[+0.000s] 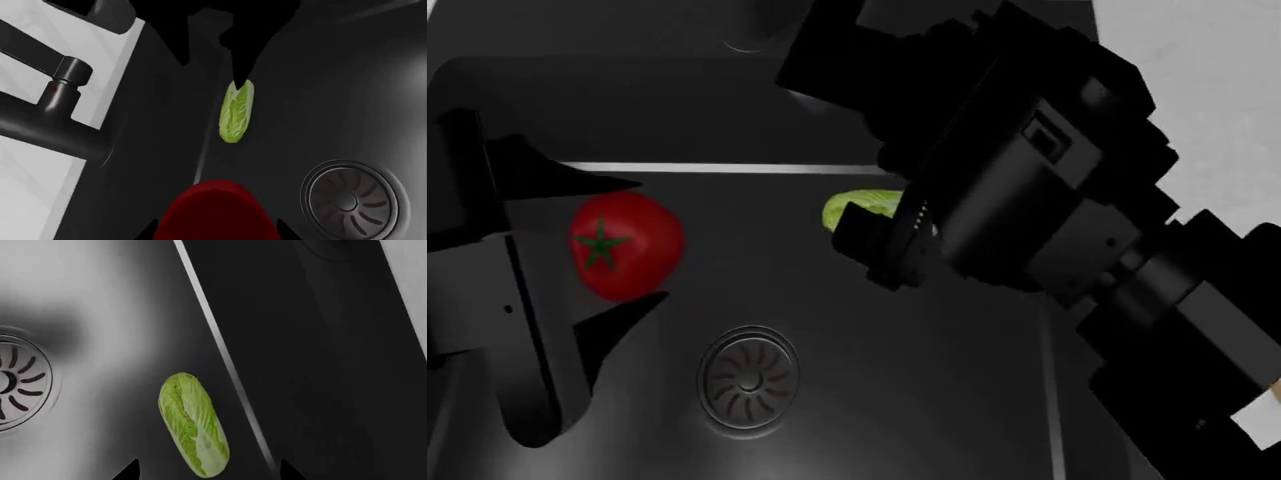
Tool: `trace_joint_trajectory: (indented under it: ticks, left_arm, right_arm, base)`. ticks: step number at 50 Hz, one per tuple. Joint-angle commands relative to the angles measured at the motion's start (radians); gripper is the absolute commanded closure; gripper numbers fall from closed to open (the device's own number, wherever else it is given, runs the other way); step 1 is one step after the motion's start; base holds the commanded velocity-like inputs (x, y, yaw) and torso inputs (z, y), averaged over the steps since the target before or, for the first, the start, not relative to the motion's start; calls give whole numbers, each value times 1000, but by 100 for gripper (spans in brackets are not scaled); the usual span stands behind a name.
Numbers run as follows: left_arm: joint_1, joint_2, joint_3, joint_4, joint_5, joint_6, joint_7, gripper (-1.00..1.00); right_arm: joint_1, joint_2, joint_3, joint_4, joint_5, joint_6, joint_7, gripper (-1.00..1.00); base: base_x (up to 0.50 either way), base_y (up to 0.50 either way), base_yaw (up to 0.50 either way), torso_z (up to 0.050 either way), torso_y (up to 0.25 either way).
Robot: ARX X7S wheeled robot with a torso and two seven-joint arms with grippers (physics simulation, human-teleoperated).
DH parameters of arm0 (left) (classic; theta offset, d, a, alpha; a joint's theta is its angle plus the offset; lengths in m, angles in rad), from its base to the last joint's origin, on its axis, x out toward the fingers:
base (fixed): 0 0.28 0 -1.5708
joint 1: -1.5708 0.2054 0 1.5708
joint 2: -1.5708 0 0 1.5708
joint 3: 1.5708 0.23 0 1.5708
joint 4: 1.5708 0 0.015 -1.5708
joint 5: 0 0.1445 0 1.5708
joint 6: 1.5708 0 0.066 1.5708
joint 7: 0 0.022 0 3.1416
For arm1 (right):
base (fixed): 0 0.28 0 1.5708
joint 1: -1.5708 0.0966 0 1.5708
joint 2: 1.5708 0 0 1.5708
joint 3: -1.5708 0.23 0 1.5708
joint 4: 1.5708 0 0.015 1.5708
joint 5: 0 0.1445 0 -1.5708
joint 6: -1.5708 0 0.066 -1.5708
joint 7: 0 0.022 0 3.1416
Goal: Pick the vegetables from the sink and place them on the cutting board.
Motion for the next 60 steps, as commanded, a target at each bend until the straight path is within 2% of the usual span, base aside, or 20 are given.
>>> trace_joint_trajectory:
  ticks: [1, 7, 23, 41, 47, 60]
  left_arm:
    - [18, 10, -54, 25, -13, -4, -6, 100]
    - [22, 10, -50, 21, -10, 4, -8, 100]
    - [28, 11, -48, 13, -12, 13, -11, 100]
    - [36, -2, -47, 35, -19, 9, -7, 100]
    - [39, -6, -45, 40, -19, 4, -6, 100]
    - [40, -4, -32, 42, -14, -1, -3, 100]
  right_arm:
    - [-20, -70, -32, 117, -69, -96, -37, -100]
    - [-33, -85, -51, 160, -78, -130, -45, -100]
    - [-58, -193, -58, 464, -106, -344, -21, -100]
    - [-93, -247, -63, 585, -102, -432, -25, -100]
    - [-102, -286, -69, 696, -102, -503, -28, -100]
    - [-126, -289, -116, 753, -54, -543, -14, -100]
  base:
    - [23, 0, 0, 0, 0]
    - [23, 0, 0, 0, 0]
    - [23, 0, 0, 0, 0]
    - [24, 0, 0, 0, 0]
    - [24, 0, 0, 0, 0]
    - [24, 0, 0, 0, 0]
